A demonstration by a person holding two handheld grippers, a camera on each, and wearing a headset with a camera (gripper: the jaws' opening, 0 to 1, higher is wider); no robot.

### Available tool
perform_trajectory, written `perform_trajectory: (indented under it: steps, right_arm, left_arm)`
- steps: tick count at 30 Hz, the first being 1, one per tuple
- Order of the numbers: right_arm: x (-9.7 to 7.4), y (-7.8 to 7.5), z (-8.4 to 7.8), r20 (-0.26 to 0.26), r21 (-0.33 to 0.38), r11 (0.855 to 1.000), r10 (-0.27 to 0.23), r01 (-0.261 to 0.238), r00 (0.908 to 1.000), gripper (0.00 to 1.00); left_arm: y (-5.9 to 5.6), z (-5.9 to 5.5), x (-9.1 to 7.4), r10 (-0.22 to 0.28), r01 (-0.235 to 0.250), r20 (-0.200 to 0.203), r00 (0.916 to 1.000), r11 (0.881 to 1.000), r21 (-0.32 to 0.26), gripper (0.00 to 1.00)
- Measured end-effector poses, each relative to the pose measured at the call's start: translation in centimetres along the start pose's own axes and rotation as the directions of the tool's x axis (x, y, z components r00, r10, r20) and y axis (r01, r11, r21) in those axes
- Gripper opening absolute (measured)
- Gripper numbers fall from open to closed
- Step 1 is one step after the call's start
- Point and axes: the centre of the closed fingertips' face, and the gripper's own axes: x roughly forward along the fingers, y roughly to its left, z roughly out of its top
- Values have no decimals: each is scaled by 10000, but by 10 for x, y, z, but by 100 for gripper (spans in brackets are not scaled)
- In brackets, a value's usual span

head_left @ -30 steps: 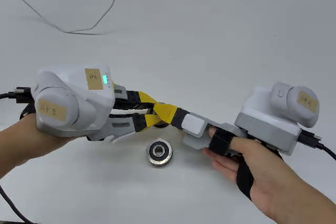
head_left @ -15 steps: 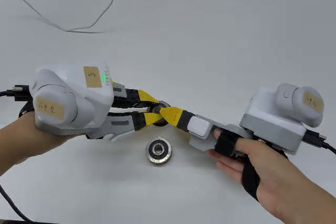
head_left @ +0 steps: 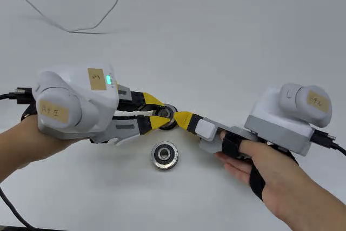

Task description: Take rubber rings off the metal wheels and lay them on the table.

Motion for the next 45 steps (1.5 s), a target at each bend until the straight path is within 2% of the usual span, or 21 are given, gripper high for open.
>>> perform_trajectory:
  steps: [2,5,10,13,17,32,34,45]
  right_arm:
    - [-1,0,2,52,198,9998,-48,47,10000,2]
    - [-1,1,1,-11,86,9999,-129,129,9999,2]
    - [-1,-1,0,-57,564,9978,-337,340,9994,1]
    - [-1,-1,1,-79,494,9978,-440,443,9990,1]
    - [-1,0,2,-34,875,9954,-388,389,9992,1]
    - [1,8,1,-149,587,9979,-260,269,9996,0]
    - [1,9,0,-249,127,9996,-268,271,9993,0]
    - [0,14,-1,-276,151,9998,-120,124,9995,0]
  left_arm:
    - [0,0,0,5,-5,-15,10000,10000,17,13]
    - [0,-1,0,16,-16,-18,10000,10000,24,13]
    - [1,-1,0,39,-39,-58,10000,10000,36,13]
    - [0,0,0,68,-68,-66,10000,10000,16,13]
    - [-1,0,-1,96,-96,-84,9999,9999,34,13]
    - [-2,1,-1,145,-145,-178,9997,9999,15,13]
    - [-2,2,-1,121,-120,-176,9998,9999,29,13]
    - [-3,2,-1,155,-155,-91,9998,9999,18,13]
